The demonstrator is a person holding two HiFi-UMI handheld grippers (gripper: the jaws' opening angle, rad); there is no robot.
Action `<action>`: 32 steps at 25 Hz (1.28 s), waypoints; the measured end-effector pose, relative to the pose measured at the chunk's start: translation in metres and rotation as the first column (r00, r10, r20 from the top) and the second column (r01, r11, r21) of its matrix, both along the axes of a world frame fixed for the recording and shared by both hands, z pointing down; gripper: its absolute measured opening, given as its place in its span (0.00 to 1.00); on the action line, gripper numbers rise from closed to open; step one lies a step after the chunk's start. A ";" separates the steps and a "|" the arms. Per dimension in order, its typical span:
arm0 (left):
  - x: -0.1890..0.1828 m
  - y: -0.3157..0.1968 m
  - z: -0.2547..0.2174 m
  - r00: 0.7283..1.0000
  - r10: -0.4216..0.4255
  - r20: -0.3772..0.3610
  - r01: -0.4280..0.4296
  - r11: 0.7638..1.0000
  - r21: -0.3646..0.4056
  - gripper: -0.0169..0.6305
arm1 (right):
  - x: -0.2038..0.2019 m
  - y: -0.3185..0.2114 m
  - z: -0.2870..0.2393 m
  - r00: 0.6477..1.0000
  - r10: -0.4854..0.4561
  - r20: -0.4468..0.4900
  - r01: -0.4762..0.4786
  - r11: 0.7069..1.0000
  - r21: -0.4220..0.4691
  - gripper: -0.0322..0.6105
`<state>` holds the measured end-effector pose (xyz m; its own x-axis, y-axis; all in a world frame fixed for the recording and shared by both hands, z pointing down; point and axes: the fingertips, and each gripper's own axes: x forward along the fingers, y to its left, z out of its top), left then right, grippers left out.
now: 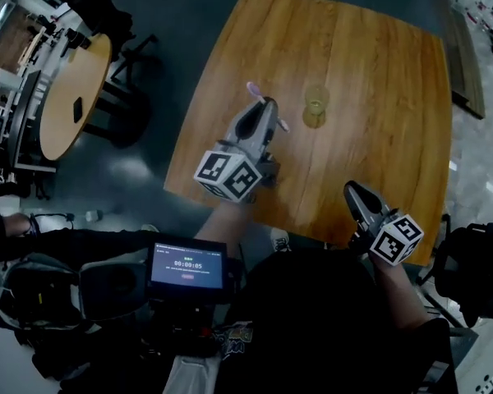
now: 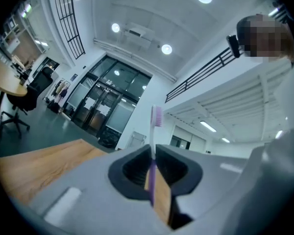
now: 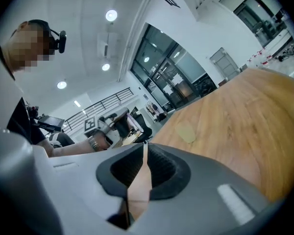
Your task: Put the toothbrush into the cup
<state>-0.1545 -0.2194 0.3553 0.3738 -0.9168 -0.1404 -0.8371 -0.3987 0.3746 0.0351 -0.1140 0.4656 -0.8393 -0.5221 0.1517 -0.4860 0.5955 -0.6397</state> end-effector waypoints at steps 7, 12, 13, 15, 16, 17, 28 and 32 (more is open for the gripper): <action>0.030 -0.107 0.051 1.000 0.009 0.030 -0.008 1.000 -0.028 0.08 | 0.059 0.019 0.014 0.995 0.090 -0.042 -0.090 0.996 -0.019 0.06; 0.027 -0.149 0.111 0.991 -0.046 0.122 0.060 0.993 -0.106 0.08 | 0.098 0.025 0.034 0.980 0.185 -0.073 -0.191 0.978 -0.088 0.06; 0.024 -0.153 0.121 0.989 -0.057 0.138 0.074 0.990 -0.121 0.08 | 0.104 0.023 0.036 0.976 0.202 -0.076 -0.209 0.973 -0.098 0.05; 0.022 -0.158 0.137 0.983 -0.065 0.174 0.091 0.985 -0.149 0.08 | 0.112 0.019 0.041 0.972 0.220 -0.082 -0.228 0.967 -0.116 0.05; 0.024 -0.158 0.145 0.980 -0.062 0.191 0.095 0.982 -0.165 0.08 | 0.114 0.018 0.044 0.972 0.219 -0.084 -0.229 0.965 -0.125 0.05; 0.025 -0.157 0.153 0.977 -0.058 0.206 0.097 0.978 -0.183 0.08 | 0.116 0.017 0.047 0.973 0.215 -0.084 -0.225 0.965 -0.135 0.05; 0.041 -0.146 0.190 0.967 0.033 0.252 0.036 0.963 -0.265 0.12 | 0.096 0.005 0.054 0.985 0.157 -0.068 -0.166 0.973 -0.158 0.05; 0.035 -0.143 0.188 0.968 0.027 0.248 0.041 0.963 -0.268 0.14 | 0.093 0.002 0.053 0.986 0.153 -0.064 -0.161 0.975 -0.155 0.05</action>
